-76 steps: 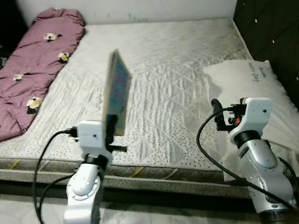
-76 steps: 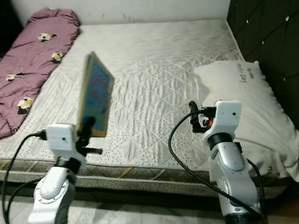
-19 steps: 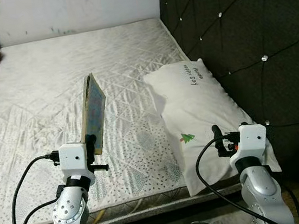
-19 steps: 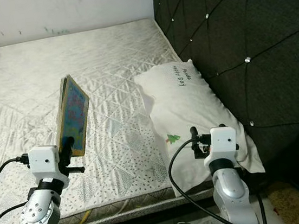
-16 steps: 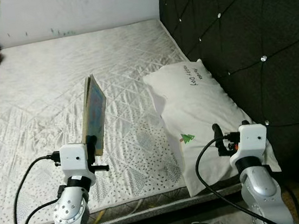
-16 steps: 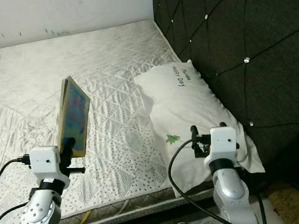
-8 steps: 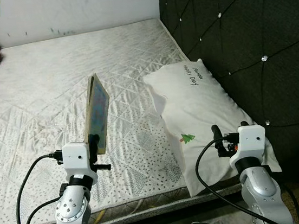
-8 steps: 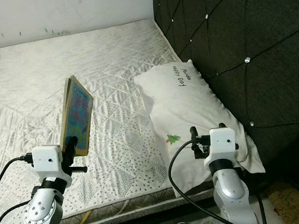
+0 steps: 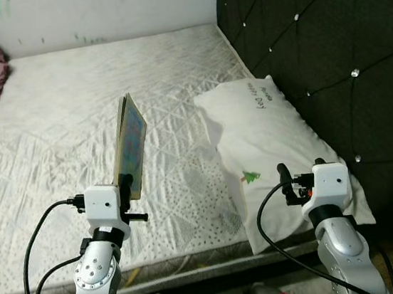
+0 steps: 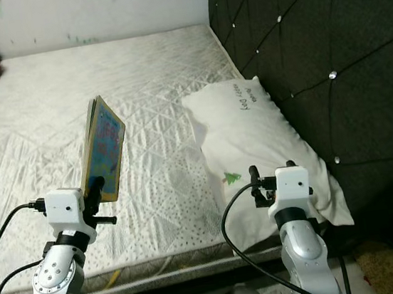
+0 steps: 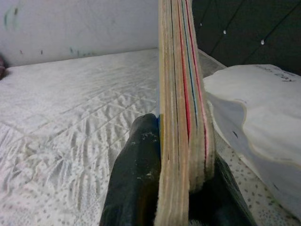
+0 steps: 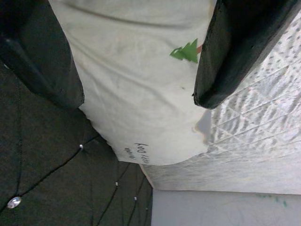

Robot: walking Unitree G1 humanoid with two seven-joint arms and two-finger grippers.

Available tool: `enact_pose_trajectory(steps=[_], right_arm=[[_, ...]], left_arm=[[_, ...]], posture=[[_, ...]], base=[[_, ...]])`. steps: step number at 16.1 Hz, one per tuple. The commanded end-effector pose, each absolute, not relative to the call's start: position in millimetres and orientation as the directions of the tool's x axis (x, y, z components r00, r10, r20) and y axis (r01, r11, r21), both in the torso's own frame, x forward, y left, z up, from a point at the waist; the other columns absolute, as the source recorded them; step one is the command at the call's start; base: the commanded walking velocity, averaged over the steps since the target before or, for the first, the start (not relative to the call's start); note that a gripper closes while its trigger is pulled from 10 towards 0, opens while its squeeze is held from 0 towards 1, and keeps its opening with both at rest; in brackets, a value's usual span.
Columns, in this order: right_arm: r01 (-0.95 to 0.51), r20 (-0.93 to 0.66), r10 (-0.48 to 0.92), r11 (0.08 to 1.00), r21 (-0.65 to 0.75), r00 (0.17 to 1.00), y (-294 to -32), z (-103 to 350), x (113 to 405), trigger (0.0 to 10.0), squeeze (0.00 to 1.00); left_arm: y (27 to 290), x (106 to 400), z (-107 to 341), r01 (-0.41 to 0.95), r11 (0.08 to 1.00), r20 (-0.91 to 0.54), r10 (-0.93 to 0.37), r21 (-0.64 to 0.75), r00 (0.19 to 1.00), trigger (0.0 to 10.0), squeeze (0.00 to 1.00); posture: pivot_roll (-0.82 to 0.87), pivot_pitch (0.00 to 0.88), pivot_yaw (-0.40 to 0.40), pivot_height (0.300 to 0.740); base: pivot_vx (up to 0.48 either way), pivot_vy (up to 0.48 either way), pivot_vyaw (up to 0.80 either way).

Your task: Clean up the room

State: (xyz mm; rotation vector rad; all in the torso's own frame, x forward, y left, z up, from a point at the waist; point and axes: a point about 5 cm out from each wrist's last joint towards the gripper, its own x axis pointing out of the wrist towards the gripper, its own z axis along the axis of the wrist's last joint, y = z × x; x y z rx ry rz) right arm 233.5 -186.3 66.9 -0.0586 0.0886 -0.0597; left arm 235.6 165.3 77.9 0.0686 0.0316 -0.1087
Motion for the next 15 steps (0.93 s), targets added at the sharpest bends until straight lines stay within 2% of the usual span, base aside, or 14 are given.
enact_pose_trajectory(steps=[1, 11, 15], right_arm=[[0.053, -0.080, -0.057, 0.997, -0.055, 0.995, -187.9, 68.2, 235.7, 10.0, 0.00], [0.008, -0.095, -0.014, 0.998, -0.064, 0.995, -187.1, 67.8, 240.7, 10.0, 0.00], [-0.010, -0.099, 0.004, 0.998, -0.064, 0.995, -185.8, 68.4, 242.7, 10.0, 0.00]], left_arm=[[165.4, 239.1, 82.8, 0.109, 0.991, -0.006, -0.109, 0.081, 0.994, 10.0, 0.00], [165.2, 242.8, 84.3, 0.080, 0.993, 0.002, -0.081, 0.088, 0.997, 10.0, 0.00], [165.0, 244.2, 88.3, 0.081, 0.991, 0.019, -0.084, 0.107, 0.996, 10.0, 0.00]], posture=[[-0.02, 0.030, 0.018, 0.652], [-0.01, 0.035, -0.006, 0.652], [-0.01, 0.062, -0.009, 0.612]], base=[[0.000, 0.000, 0.00], [0.000, 0.000, 0.00], [0.000, 0.000, 0.00]])
